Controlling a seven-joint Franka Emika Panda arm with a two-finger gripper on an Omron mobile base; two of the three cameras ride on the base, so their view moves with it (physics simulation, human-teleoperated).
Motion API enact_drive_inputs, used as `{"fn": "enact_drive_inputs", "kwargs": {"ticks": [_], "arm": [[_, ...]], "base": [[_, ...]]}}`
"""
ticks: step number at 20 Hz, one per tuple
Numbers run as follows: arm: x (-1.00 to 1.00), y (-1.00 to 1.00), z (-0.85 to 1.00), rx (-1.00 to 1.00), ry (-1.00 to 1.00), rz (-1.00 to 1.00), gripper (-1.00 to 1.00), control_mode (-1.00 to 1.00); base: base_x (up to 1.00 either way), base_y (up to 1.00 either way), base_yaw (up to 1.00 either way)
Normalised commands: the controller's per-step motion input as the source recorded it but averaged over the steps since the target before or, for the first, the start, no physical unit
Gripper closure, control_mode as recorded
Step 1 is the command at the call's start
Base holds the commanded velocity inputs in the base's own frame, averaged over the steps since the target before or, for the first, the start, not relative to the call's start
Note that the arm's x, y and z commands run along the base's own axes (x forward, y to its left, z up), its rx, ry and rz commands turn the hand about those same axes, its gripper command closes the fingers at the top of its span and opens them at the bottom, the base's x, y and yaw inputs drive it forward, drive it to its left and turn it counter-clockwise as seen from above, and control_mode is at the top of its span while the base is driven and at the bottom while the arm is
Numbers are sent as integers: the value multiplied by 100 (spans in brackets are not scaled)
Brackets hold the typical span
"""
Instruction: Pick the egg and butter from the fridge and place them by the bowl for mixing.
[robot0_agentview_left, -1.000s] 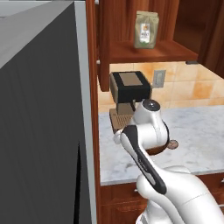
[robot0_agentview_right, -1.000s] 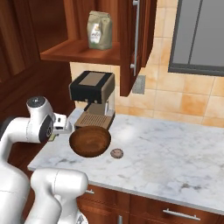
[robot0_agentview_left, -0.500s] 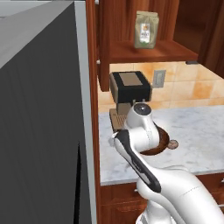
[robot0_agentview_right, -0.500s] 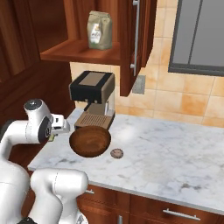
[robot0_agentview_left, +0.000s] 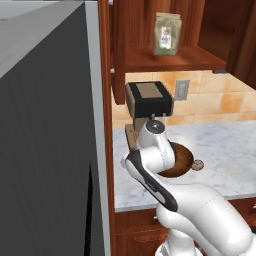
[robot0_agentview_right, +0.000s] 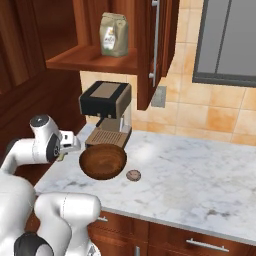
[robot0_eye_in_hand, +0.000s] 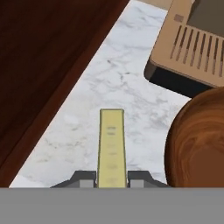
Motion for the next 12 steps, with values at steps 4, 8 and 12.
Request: {"fn": "enact_drive_inputs", "kwargs": {"ticks": [4,8,12], "arm": [[20,0,-25,-9,0,11,100,-100],[14,-1,-24,-10,0,9,100,-100],[12,-6,-26,-9,7,4,100,-100]], "base": [[0,0,0],[0,0,0],[0,0,0]]}}
